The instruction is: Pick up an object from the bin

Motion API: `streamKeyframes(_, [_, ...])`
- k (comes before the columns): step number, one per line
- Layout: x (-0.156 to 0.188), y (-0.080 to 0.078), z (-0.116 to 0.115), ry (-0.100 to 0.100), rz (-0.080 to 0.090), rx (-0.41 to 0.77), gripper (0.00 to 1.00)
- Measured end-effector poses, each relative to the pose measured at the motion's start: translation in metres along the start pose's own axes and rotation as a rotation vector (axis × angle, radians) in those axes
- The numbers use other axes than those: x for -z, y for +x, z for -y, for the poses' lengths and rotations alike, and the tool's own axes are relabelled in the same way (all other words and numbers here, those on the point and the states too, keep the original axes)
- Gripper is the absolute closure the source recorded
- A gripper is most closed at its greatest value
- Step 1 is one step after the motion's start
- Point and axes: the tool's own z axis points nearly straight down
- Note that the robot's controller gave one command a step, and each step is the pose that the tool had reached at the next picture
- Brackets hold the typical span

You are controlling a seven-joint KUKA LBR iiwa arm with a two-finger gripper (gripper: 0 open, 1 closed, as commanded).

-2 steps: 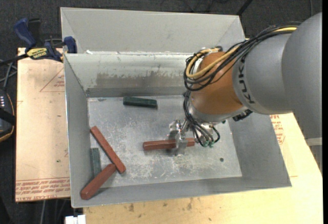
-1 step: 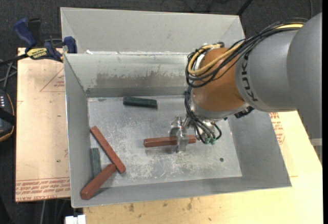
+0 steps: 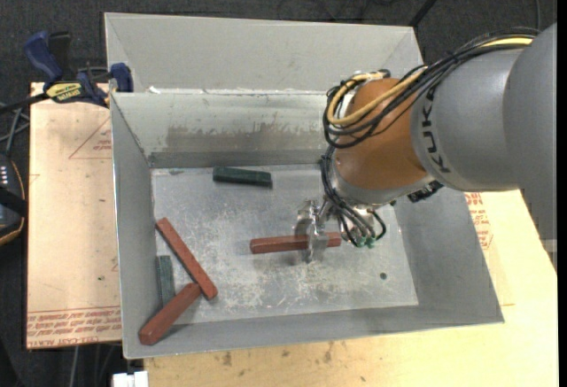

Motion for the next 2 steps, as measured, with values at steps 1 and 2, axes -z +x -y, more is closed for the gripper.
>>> streamKeyframes(1, [0.021,0.001,0.000,0.000,-0.002,0.000,1.00])
streamKeyframes(2, [0.035,-0.001,0.000,0.000,0.006,0.000,1.00])
